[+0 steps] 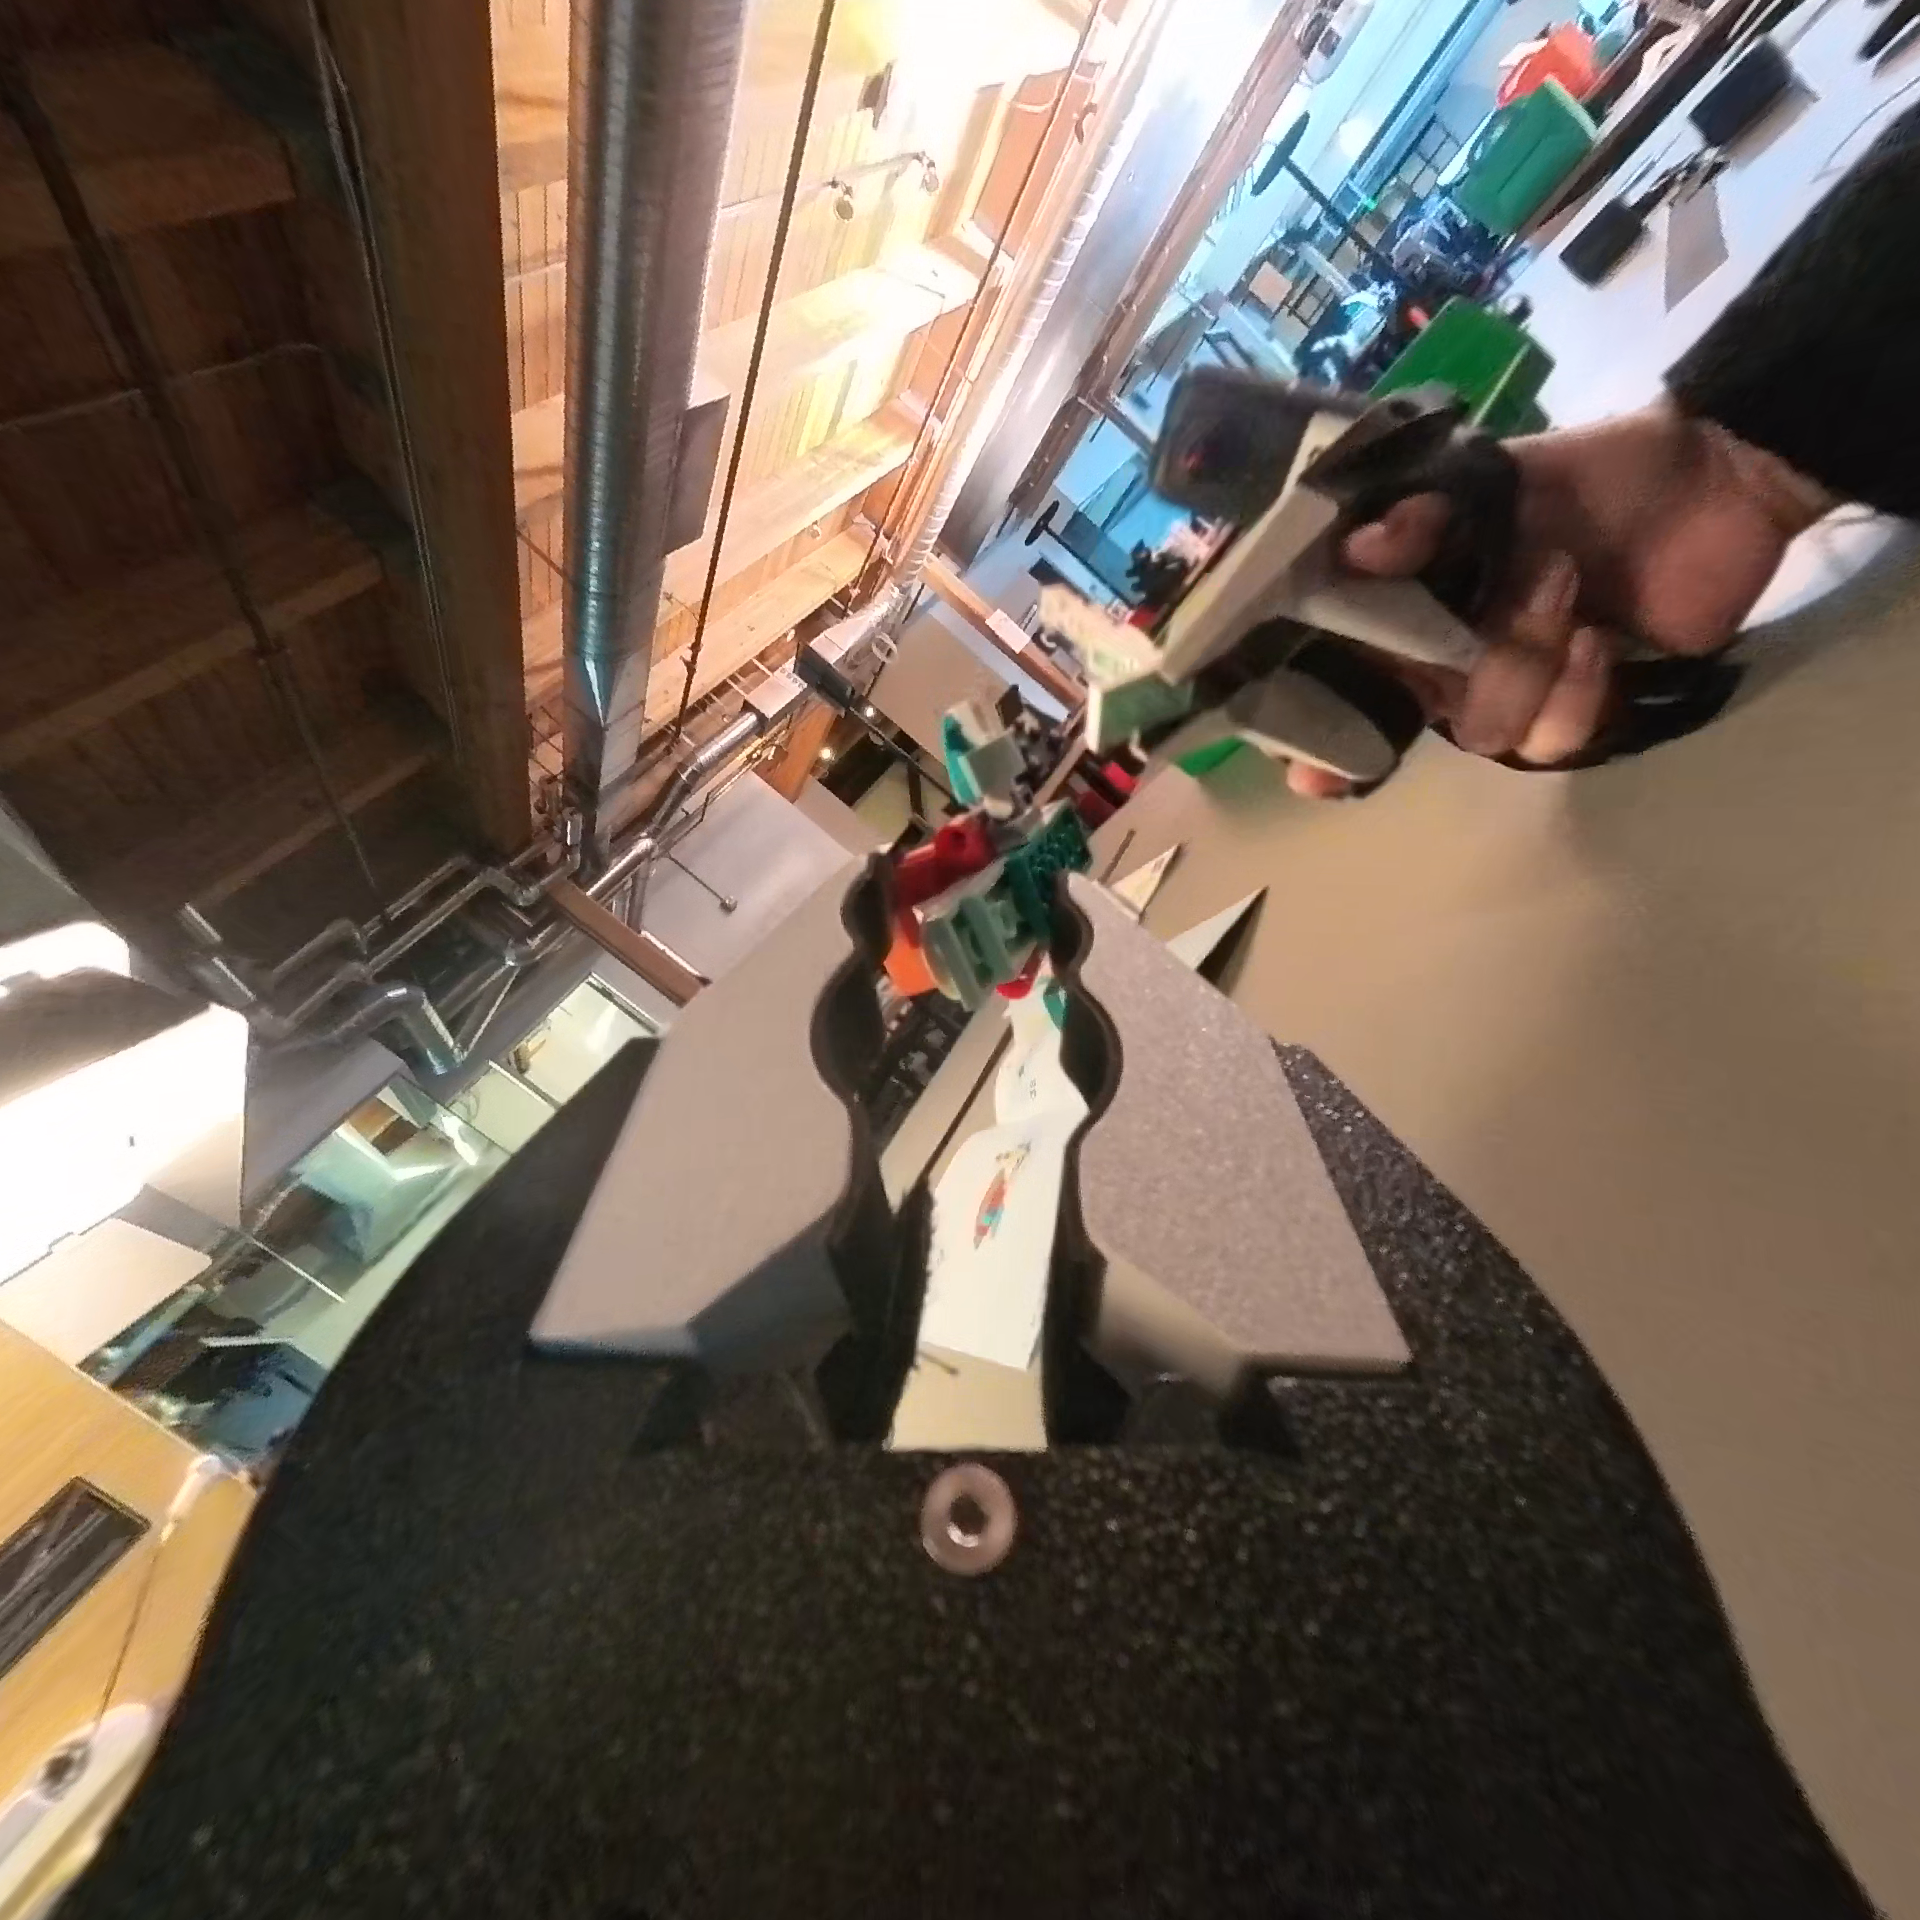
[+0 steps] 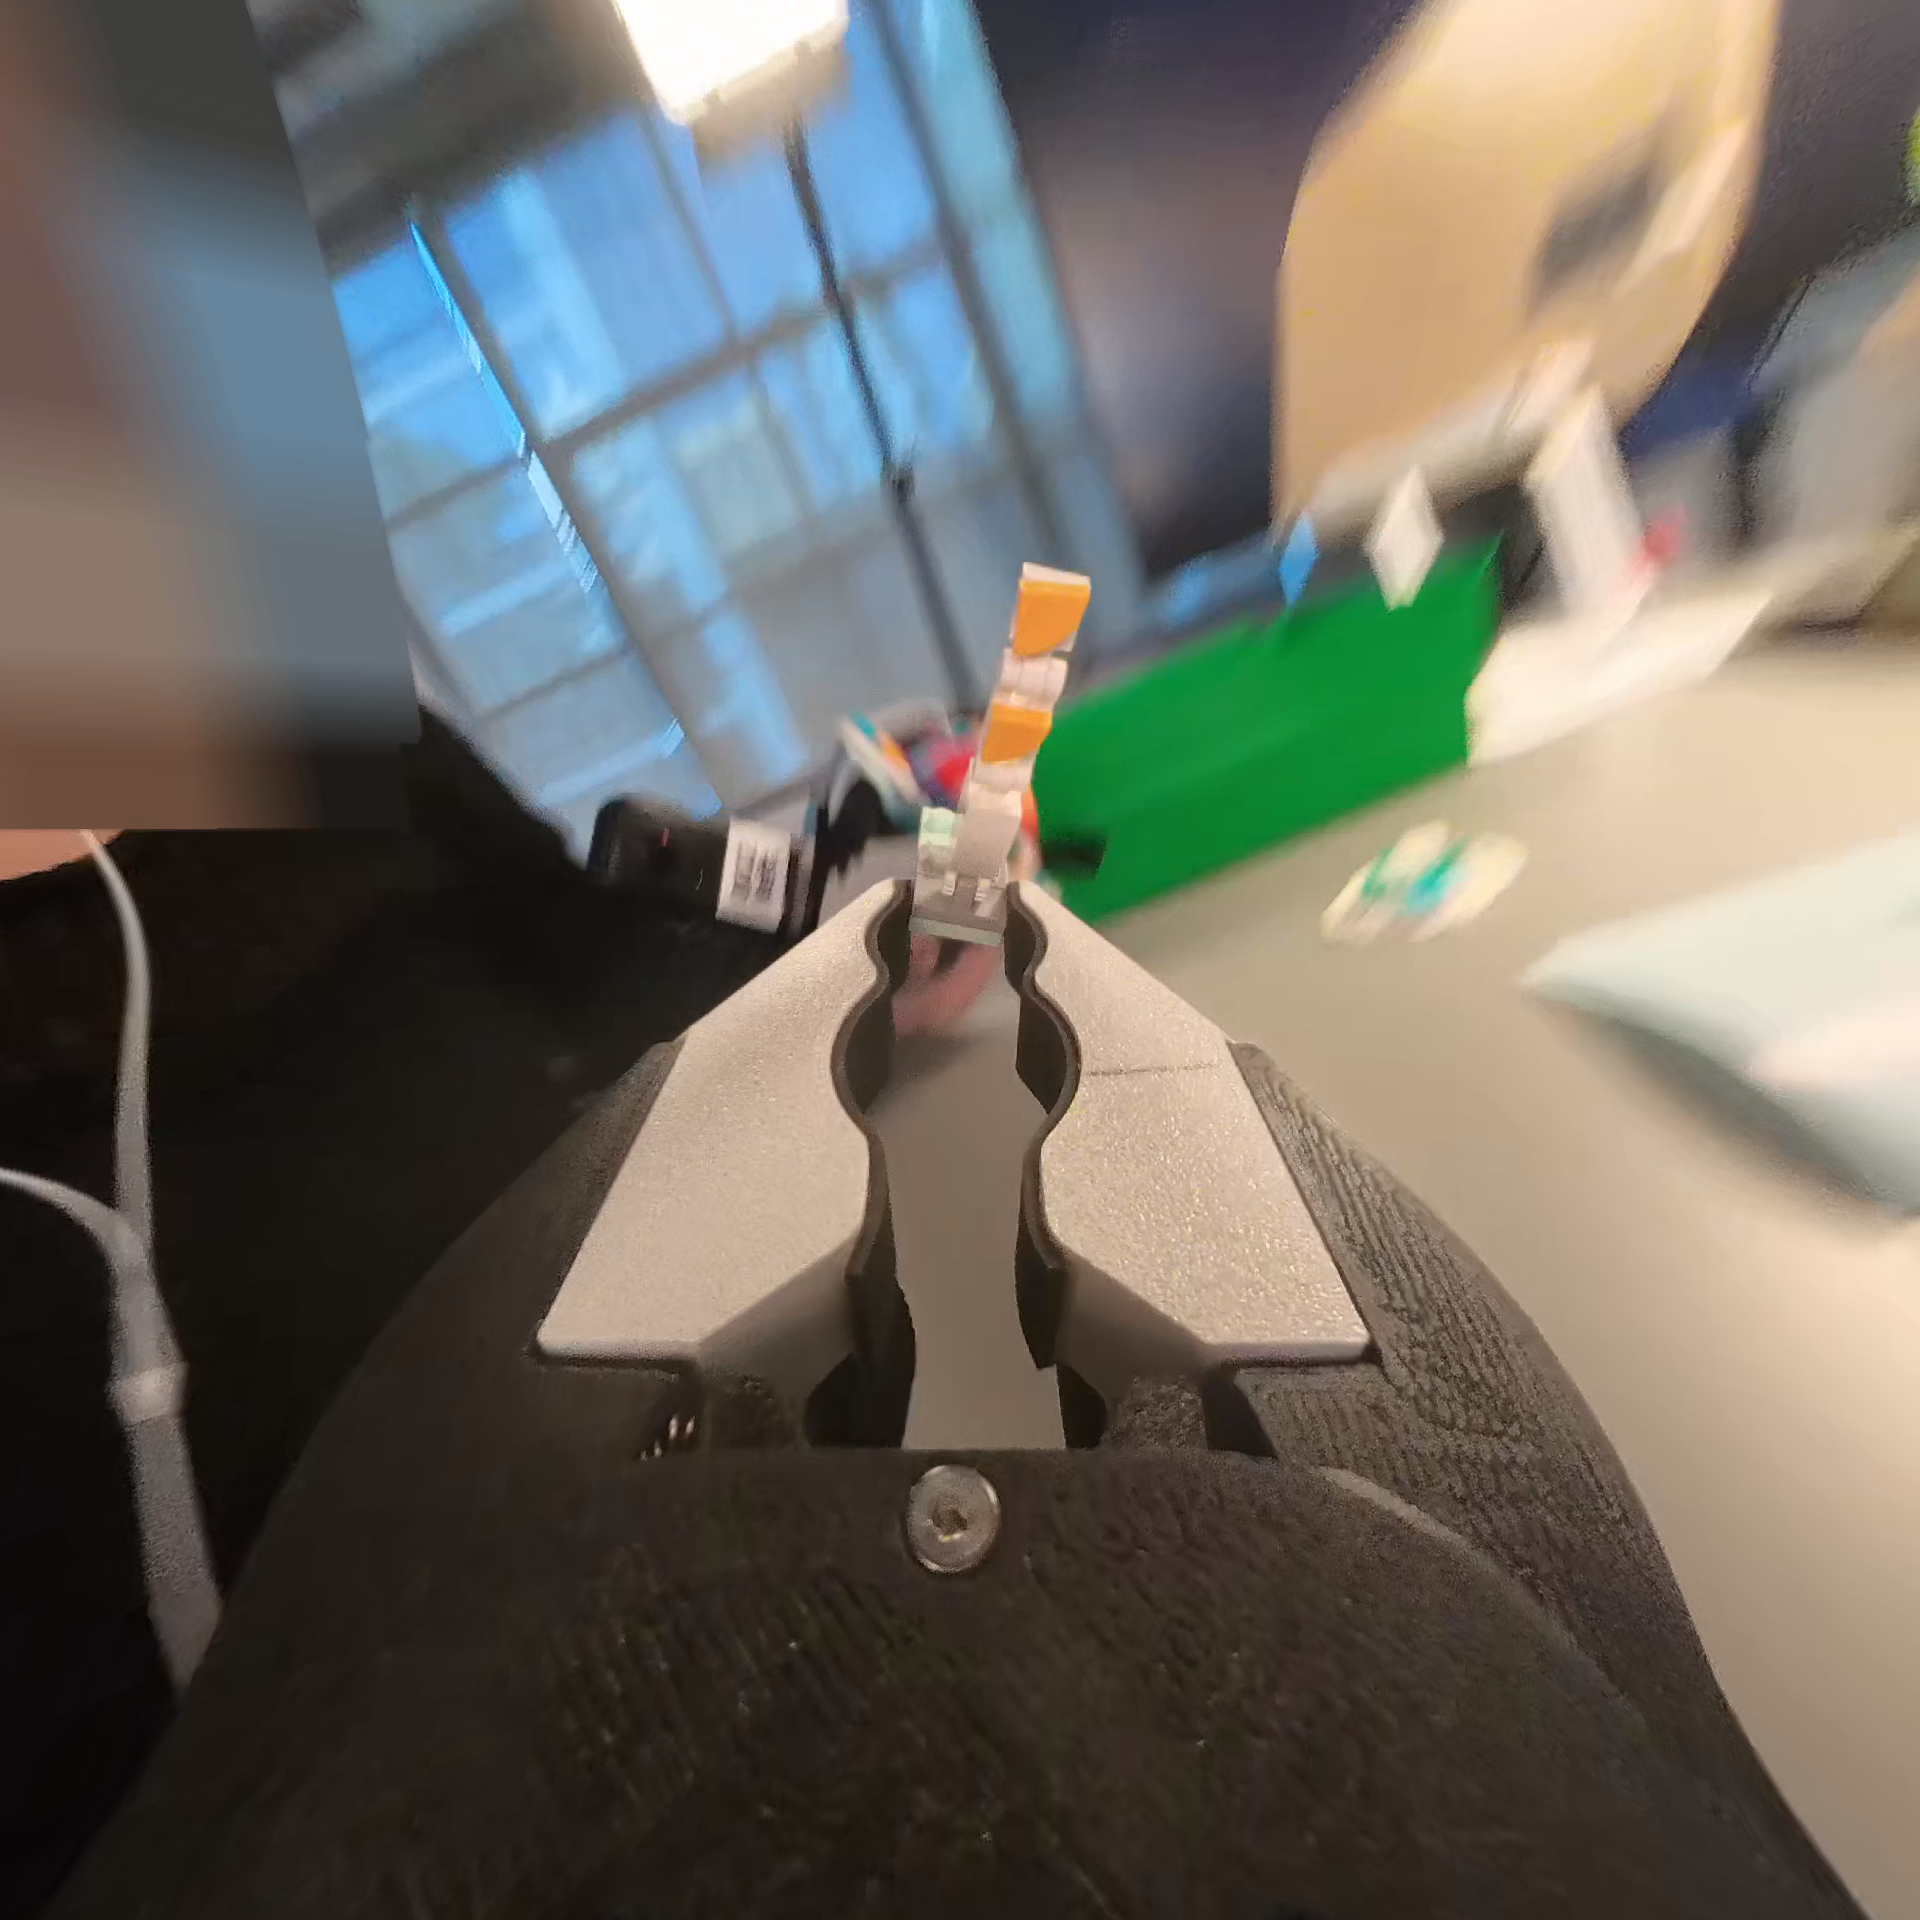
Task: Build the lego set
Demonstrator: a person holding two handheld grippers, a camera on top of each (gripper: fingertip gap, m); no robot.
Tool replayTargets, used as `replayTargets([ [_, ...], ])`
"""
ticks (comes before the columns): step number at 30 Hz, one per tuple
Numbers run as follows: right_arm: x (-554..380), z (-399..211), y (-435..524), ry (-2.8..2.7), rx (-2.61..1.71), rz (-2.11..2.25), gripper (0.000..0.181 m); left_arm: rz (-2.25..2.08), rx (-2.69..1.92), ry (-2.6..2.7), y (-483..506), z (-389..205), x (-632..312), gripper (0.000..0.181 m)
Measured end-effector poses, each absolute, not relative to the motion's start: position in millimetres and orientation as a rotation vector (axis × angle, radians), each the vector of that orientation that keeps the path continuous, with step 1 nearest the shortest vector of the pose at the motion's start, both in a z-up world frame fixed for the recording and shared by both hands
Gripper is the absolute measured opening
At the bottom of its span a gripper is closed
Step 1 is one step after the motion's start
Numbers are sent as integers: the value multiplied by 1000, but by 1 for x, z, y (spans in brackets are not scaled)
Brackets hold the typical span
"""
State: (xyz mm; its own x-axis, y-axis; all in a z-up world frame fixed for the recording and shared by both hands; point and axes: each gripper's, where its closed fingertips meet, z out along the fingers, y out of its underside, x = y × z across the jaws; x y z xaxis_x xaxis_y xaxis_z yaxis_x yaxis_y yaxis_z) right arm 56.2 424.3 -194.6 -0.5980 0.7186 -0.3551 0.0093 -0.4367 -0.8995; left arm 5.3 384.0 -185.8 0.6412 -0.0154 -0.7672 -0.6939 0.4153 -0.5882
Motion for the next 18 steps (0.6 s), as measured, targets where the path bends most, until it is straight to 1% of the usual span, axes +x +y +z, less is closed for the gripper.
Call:
replayTargets([
  [2, 55, -182, 442, -1201, -928, 1967, 16, 474, -1085, 760, 398, -187, -4, 27],
  [4, 45, -183, 460, -1145, -915, 1825, 16, 488, -1111, 723, 423, -189, -13, 27],
  [7, 31, -181, 478, -1120, -914, 1793, 16, 471, -1117, 689, 458, -187, -16, 27],
  [10, 23, -179, 495, -1069, -921, 1798, 16, 426, -1096, 706, 472, -186, -5, 27],
  [14, 27, -175, 515, -1006, -964, 1869, 16, 365, -1069, 755, 461, -188, 6, 27],
  [18, 27, -187, 519, -1071, -1110, 1981, 16, 202, -1154, 723, 463, -195, 4, 27],
])
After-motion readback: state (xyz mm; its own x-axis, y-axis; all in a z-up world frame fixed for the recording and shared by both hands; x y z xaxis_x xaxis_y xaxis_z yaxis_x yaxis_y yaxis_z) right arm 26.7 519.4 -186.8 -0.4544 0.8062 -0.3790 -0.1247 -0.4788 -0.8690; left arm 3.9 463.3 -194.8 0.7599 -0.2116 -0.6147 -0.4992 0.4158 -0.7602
